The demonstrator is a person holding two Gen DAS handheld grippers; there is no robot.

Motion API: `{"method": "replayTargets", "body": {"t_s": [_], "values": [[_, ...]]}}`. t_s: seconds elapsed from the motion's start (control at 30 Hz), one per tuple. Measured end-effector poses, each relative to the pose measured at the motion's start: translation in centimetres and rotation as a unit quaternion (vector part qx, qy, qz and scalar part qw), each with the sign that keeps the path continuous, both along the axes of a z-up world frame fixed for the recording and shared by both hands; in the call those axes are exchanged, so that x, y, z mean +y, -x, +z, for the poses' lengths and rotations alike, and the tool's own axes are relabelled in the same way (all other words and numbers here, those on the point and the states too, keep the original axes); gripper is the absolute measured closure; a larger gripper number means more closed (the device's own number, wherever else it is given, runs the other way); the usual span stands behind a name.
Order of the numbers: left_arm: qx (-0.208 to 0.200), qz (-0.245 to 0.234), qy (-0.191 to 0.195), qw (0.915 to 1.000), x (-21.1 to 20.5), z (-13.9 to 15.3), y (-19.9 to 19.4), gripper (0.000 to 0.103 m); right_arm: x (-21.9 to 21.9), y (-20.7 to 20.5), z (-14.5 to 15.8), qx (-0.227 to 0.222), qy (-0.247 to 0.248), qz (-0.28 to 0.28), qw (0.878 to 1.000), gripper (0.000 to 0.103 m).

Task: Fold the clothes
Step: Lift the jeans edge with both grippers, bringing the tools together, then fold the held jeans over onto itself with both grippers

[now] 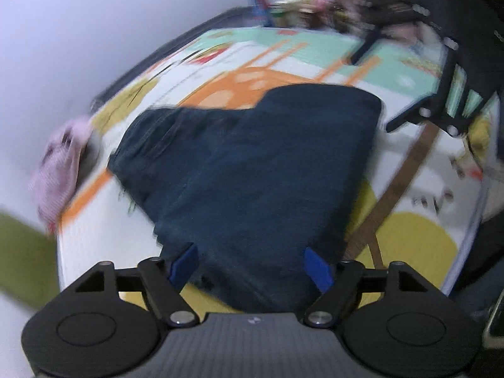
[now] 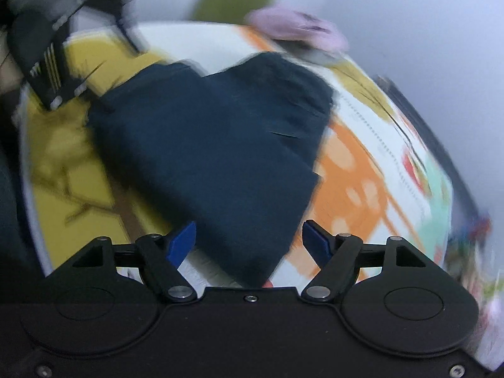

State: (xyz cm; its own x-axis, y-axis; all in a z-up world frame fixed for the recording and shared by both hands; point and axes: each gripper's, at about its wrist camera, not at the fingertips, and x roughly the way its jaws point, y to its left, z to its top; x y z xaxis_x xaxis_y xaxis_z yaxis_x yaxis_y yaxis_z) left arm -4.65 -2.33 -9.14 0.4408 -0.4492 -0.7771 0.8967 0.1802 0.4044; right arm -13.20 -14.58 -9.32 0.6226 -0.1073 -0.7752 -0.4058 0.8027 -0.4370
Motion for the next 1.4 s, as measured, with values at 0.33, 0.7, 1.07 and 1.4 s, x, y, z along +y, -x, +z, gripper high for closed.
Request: {"method": "replayTargets", "body": {"t_s": [0.33,0.7,1.07,1.4], "values": [[-0.053,-0.074,-0.049,0.9947,-2.5,-4.3,3.1,0.024,3.7,-0.7,-4.7,0.023,0.093,0.144,0.985,0.029],[-0.061,-0.038,-0.063,0.9954,-3.2,-6.7,1.6,0.01,4.1,-1.6,-10.2,-0.005,0.181,0.185,0.966,0.021],[-0.008,-0.032,-0.052,0.9981,-3.6,-6.1,0.3,0.041,3.9,-2.1,-11.2,-0.008,0.163,0.194,0.967,0.055],[0.038,-0.037,-0.058,0.9969,-3.9,-4.6,-0.8,0.067,3.6,-3.0,-9.1,0.006,0.112,0.155,0.982,0.076]]}}
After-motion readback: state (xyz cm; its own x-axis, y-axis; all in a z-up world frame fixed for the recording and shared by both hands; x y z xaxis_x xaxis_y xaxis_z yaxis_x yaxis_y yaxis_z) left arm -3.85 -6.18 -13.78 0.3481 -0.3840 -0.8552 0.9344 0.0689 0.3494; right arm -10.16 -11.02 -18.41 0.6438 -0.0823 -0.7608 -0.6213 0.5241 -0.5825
